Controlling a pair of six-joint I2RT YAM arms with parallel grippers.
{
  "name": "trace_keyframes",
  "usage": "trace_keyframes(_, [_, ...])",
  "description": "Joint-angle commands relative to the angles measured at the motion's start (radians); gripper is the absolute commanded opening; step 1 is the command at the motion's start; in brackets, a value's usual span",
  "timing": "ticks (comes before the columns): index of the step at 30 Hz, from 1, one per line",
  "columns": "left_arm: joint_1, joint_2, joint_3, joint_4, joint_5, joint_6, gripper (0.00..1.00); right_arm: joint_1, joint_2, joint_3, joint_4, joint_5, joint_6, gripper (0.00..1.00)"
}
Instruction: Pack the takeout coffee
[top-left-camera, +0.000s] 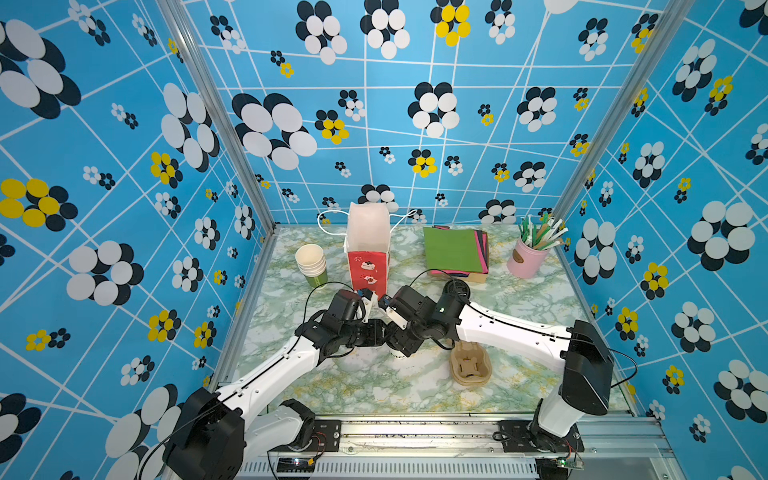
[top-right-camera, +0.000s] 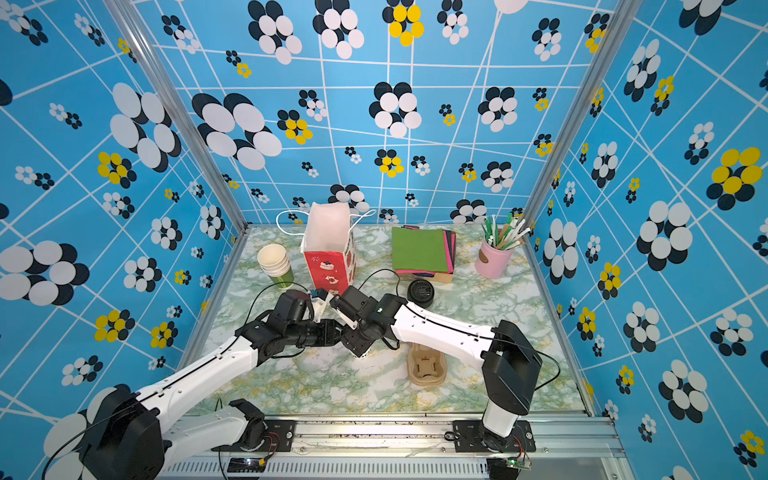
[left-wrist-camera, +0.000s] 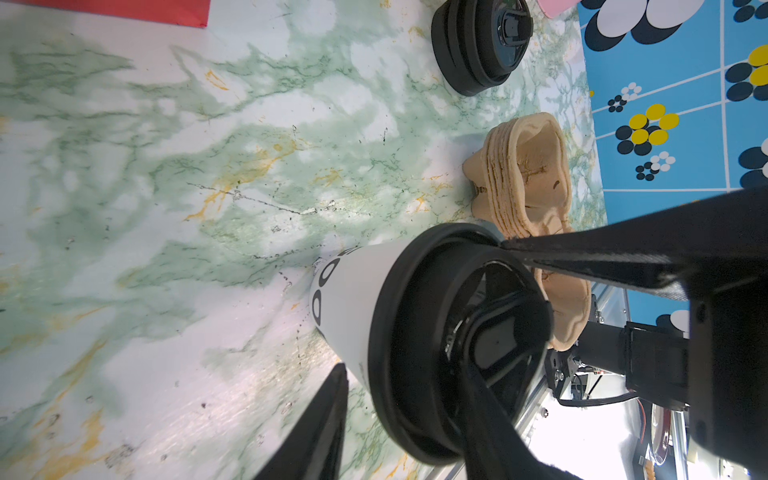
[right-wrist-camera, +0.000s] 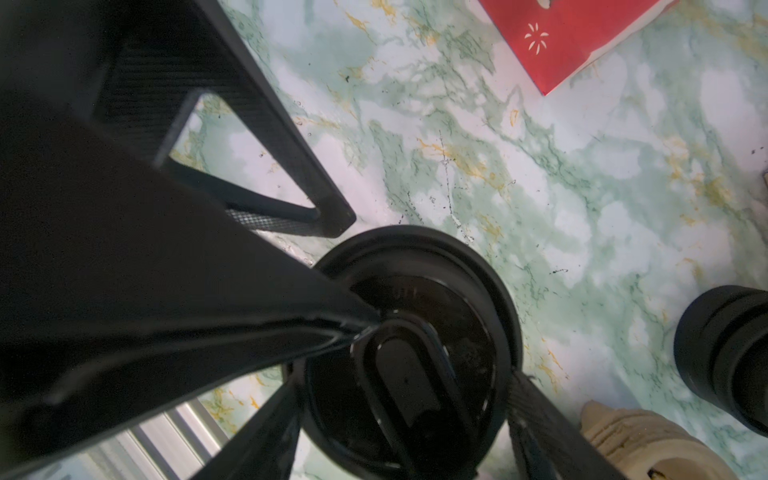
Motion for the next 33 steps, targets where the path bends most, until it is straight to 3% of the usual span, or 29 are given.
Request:
trace_keyframes(1, [-0.025, 0.044, -0.081, -0.26, -0.086, 0.042, 0.44, -0.01, -0.04, -0.016, 0.035, 0.061, 0.028, 0.79])
trace_keyframes(20, [-0.032, 0.021, -0.07, -0.27, -0.095, 0.042, 0.44, -0.083, -0.194, -0.071, 0.063, 0.049, 0.087, 0.83])
trace_keyframes(33, [-0.034, 0.009, 0.069, -0.216, -0.084, 0.029, 0.54, -0.103, -0.113, -0.046, 0.017, 0.056, 0.123, 0.84])
